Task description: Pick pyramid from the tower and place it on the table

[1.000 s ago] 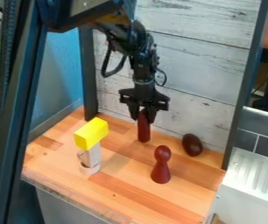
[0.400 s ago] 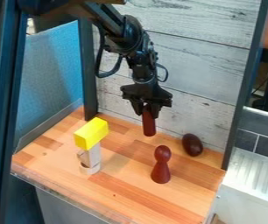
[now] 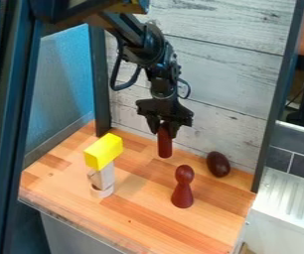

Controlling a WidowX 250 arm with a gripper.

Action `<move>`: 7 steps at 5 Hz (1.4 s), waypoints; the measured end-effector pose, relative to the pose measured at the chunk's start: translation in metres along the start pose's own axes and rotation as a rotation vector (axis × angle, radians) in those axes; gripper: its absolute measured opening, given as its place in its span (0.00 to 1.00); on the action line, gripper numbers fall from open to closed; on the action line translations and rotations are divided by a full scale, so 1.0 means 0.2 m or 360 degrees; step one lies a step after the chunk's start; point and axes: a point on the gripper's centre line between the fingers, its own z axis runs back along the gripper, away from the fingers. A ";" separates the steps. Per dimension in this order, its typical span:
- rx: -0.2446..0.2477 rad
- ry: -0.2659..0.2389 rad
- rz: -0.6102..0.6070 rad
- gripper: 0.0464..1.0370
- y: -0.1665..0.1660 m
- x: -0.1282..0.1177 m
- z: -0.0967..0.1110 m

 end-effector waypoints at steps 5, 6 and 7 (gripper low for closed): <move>0.0037 0.0106 -0.0002 0.82 -0.01 -0.09 -0.08; 0.0027 0.0129 -0.0029 0.97 -0.02 -0.09 -0.08; -0.0030 0.0169 -0.0025 0.97 -0.03 0.03 0.04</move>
